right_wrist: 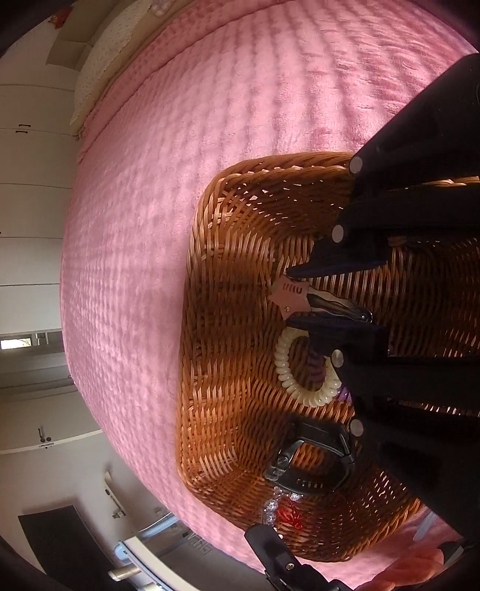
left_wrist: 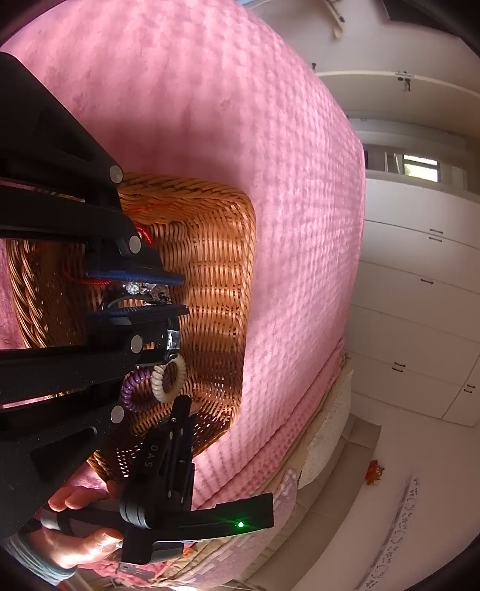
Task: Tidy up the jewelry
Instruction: 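Carry the charms and key bracelet into the basket and open both tools, then grasp a clear bead bracelet with the left tool while the right tool grasps another bead bracelet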
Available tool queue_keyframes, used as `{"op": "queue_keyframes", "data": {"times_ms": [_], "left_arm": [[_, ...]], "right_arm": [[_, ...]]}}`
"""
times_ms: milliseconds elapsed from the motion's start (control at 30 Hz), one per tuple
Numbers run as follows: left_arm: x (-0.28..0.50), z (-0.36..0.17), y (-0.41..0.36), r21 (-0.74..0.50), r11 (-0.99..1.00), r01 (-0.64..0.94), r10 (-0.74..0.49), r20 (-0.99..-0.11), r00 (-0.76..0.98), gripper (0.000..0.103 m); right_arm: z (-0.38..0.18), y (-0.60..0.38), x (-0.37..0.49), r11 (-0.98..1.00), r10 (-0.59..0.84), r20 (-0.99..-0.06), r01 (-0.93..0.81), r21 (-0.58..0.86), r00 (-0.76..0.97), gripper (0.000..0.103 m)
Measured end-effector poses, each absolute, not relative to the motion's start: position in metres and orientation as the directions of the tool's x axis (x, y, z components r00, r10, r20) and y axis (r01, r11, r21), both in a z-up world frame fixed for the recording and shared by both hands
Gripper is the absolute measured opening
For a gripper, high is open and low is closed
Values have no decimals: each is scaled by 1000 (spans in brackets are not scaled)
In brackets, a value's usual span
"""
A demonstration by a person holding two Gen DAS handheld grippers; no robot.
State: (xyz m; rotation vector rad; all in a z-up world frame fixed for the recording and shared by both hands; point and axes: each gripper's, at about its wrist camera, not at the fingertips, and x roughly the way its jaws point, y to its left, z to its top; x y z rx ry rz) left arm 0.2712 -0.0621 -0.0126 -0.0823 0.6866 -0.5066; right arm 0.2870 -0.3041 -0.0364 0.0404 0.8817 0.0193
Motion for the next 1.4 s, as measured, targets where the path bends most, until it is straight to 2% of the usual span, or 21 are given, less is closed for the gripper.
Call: {"op": "queue_keyframes", "data": {"times_ms": [267,600,633,700,767,867,900,933,1200,1400], "left_arm": [[270,-19,-62,-232,877,420,-469,-598,650,10],[271,-25,-60,-235,878,416,-467,-610,641,10],[271,-25,-60,-240,878,415,-469,-609,640,12],[270,-23,-58,-253,871,420,-482,-604,635,24],[267,-19,-56,-256,866,429,-491,-593,638,28],[257,-9,-51,-279,851,445,-520,-570,637,46],[253,-5,-49,-284,846,451,-529,-560,638,47],[247,0,-47,-286,841,460,-537,-549,640,47],[185,28,-28,-271,823,499,-564,-502,656,47],[143,24,-15,-264,826,498,-557,-517,650,47]], "right_arm": [[-36,-301,288,999,33,-782,-17,29,622,19],[-41,-305,295,995,96,-817,-37,91,569,20],[-40,-305,295,995,97,-818,-37,92,567,21],[-38,-305,293,995,100,-817,-37,97,567,22],[-35,-308,288,992,117,-807,-34,120,579,24],[-23,-314,272,983,165,-779,-32,183,606,38],[-18,-316,264,980,176,-764,-36,197,620,48],[-12,-316,256,978,183,-751,-40,205,635,50],[27,-311,178,980,187,-678,-86,180,711,50],[22,-304,128,989,146,-667,-82,126,730,50]]}}
